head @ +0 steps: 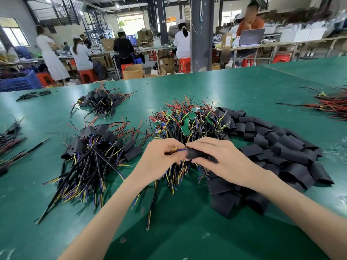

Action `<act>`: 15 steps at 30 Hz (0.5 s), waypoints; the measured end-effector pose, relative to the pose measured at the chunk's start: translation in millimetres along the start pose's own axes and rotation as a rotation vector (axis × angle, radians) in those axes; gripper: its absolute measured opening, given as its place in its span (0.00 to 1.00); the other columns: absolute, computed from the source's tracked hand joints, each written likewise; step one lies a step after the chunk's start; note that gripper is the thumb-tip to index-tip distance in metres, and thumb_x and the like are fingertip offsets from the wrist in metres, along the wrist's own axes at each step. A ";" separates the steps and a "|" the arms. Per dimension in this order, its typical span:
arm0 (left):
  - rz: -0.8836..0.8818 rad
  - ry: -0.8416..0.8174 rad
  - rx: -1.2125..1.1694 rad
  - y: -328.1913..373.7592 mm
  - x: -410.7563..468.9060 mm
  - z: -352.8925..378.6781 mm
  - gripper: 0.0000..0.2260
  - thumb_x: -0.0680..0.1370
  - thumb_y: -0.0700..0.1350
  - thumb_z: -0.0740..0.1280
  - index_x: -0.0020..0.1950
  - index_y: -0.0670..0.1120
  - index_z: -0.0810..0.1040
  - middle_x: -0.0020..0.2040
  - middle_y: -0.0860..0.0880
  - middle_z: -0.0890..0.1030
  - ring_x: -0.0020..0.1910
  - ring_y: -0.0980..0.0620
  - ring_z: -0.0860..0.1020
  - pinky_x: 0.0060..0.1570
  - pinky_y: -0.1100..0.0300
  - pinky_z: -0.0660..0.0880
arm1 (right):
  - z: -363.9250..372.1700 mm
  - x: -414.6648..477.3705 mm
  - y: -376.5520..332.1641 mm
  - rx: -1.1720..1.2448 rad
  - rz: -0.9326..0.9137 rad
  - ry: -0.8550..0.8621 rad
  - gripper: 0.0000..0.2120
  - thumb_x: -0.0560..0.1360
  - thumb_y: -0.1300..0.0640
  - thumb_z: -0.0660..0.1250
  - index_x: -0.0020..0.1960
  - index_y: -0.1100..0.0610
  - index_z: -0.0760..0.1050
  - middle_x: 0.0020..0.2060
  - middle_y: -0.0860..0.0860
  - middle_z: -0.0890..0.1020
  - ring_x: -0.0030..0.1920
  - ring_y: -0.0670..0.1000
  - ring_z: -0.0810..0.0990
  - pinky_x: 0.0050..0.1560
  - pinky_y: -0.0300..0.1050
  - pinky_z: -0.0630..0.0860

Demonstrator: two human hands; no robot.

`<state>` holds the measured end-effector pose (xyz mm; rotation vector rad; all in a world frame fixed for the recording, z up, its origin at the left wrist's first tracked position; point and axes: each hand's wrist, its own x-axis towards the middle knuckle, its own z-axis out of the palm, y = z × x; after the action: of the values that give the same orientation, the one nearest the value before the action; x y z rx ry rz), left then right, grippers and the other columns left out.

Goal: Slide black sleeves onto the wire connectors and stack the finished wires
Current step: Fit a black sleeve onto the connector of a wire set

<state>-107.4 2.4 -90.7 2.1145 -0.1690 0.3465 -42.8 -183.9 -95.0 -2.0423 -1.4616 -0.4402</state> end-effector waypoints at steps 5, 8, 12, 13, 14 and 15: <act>0.048 0.261 0.023 2.4 4.1 -19.9 0.12 0.76 0.36 0.67 0.43 0.54 0.79 0.36 0.52 0.84 0.27 0.61 0.72 0.30 0.67 0.68 | -18.4 2.0 25.5 -0.055 0.208 0.302 0.14 0.77 0.53 0.64 0.60 0.58 0.74 0.52 0.48 0.76 0.43 0.48 0.77 0.52 0.44 0.72; 0.079 0.597 -0.021 2.8 7.4 -46.8 0.07 0.77 0.40 0.65 0.49 0.52 0.79 0.39 0.46 0.84 0.26 0.59 0.70 0.29 0.63 0.66 | -34.0 -2.6 58.0 -0.149 0.500 0.463 0.05 0.74 0.61 0.66 0.49 0.58 0.77 0.42 0.53 0.80 0.41 0.54 0.77 0.49 0.48 0.73; 0.095 0.951 0.238 -12.9 3.8 -86.1 0.11 0.79 0.43 0.59 0.61 0.49 0.72 0.42 0.52 0.83 0.29 0.60 0.78 0.40 0.60 0.76 | -35.1 -13.8 87.9 -0.047 0.839 0.034 0.14 0.70 0.50 0.72 0.53 0.54 0.77 0.46 0.50 0.82 0.48 0.50 0.78 0.51 0.41 0.69; 0.050 0.987 0.327 -19.4 2.1 -95.1 0.12 0.80 0.43 0.58 0.63 0.49 0.71 0.41 0.48 0.83 0.33 0.54 0.80 0.45 0.55 0.77 | -31.8 -15.8 92.0 -0.056 0.860 -0.074 0.18 0.70 0.47 0.72 0.56 0.54 0.76 0.50 0.51 0.81 0.52 0.51 0.78 0.53 0.42 0.70; -0.023 0.995 0.420 -26.9 0.5 -102.9 0.14 0.80 0.42 0.56 0.65 0.50 0.69 0.41 0.42 0.82 0.37 0.44 0.80 0.47 0.50 0.76 | -28.1 -17.0 94.6 -0.072 0.865 -0.149 0.22 0.70 0.46 0.71 0.59 0.55 0.75 0.54 0.52 0.80 0.56 0.51 0.77 0.55 0.42 0.69; -0.111 0.979 0.521 -34.4 -1.2 -109.2 0.15 0.80 0.40 0.55 0.66 0.48 0.68 0.41 0.36 0.80 0.40 0.37 0.78 0.47 0.47 0.74 | -24.7 -17.2 95.4 -0.083 0.863 -0.192 0.24 0.71 0.45 0.71 0.62 0.56 0.74 0.57 0.53 0.79 0.58 0.51 0.76 0.57 0.42 0.68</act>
<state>-119.4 112.9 -63.4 2.1727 0.6689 1.4156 42.3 -234.0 -111.1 -2.5805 -0.5326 0.0592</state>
